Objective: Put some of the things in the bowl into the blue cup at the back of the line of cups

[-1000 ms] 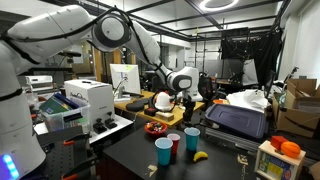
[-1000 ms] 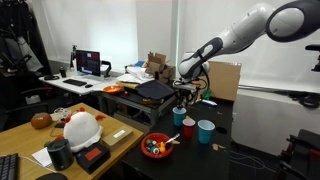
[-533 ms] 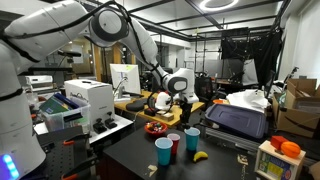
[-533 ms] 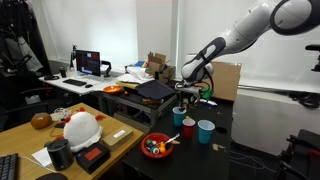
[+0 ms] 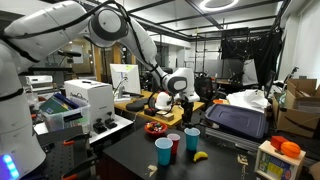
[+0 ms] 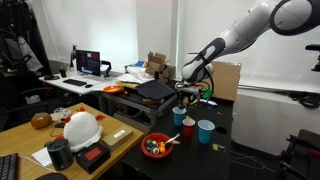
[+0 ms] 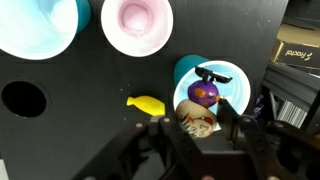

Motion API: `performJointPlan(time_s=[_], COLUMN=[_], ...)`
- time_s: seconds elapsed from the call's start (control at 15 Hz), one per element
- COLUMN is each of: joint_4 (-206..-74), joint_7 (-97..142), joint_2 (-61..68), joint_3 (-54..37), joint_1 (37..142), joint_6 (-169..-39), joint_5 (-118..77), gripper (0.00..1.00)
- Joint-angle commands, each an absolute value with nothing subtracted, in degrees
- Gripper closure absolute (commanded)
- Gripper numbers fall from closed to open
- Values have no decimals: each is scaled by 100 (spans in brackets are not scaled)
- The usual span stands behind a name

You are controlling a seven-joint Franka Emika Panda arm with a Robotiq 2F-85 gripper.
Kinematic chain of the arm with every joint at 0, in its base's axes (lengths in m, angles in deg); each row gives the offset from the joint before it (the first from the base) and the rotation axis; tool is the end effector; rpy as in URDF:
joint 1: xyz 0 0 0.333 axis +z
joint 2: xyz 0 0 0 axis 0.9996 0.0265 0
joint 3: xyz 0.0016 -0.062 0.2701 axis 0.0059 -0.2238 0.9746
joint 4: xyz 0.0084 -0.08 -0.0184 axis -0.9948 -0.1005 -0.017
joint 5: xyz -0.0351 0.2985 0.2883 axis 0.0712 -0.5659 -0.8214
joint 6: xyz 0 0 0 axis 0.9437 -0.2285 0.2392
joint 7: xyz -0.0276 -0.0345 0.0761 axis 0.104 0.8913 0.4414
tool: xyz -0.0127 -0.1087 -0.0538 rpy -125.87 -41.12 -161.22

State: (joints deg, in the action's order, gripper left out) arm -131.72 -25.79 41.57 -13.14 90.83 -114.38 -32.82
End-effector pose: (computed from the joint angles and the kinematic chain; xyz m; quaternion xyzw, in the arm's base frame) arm 0.7059 -0.0676 0.0702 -0.8501 0.5227 -0.0617 0.0186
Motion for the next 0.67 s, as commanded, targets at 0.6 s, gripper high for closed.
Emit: performJointPlan(time_s=[0.6], joint_4=[-12888], joint_7=[-2745], joint_2=[4358], joint_3=[-1392], joint_1=[9294], joint_6=[-11512], joint_5=[-3221], gripper=[79])
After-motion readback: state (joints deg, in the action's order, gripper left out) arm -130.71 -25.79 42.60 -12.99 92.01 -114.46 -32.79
